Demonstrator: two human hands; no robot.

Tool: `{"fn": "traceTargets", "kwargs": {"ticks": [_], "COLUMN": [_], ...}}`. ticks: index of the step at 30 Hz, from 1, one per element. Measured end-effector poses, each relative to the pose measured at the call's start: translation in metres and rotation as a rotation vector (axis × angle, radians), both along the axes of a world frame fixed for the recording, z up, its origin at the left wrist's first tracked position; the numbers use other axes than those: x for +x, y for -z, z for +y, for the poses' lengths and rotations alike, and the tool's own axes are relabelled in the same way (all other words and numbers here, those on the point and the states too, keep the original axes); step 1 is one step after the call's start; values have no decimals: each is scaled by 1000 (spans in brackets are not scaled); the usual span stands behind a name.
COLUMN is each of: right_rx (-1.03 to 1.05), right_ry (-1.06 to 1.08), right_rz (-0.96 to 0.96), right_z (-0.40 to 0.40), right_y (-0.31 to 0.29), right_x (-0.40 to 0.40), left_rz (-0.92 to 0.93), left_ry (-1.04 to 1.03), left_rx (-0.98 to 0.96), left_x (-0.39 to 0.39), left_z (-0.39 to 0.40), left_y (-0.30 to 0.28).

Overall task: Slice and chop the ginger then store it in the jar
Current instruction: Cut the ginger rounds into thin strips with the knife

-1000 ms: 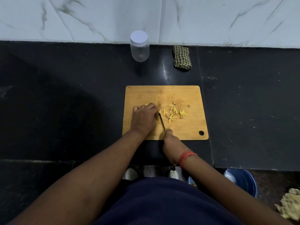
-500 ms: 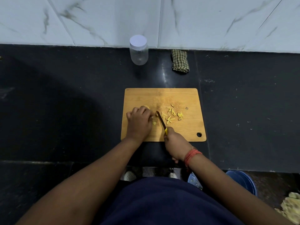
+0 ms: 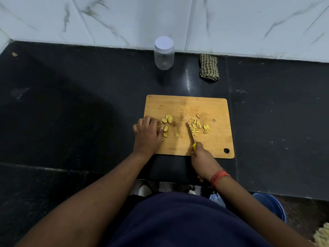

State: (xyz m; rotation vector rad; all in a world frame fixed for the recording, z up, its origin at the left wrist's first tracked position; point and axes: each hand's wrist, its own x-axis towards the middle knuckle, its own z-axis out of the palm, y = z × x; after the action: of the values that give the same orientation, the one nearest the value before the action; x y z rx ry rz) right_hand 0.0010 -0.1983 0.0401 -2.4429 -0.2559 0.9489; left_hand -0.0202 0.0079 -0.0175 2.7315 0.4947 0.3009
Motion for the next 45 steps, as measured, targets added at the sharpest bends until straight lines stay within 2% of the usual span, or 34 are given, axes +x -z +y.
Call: {"fn": "traceTargets", "kwargs": {"ticks": [5,10,14,23,28,33,41,45], "right_rx": [10,54,72,97,94,102,123,120], "right_ry": [-34,124,86,130,115,148,103,80], "right_rz": [21,71,87,67,103,87,65,48], "right_z": [1,-1,0,-7,-6,-8,1,5], "right_y": [2,2,2,-2,-2,-3,-5,-6], "right_x": [-3,5,0,5,7,13,18,22], "left_rz": [-7,32,88,40,65,77,44,44], "left_ry": [15,82,117,181,234,166,-152,-158], "left_rx": [6,25,33,138,125,60,-88,-112], "left_x": [2,16,33,43,48,42,24,21], "left_z": [2,-3,-7,-12,-28,-22,14,22], "left_y": [2,-5,-11,-15,-18,-12,-8,-8]}}
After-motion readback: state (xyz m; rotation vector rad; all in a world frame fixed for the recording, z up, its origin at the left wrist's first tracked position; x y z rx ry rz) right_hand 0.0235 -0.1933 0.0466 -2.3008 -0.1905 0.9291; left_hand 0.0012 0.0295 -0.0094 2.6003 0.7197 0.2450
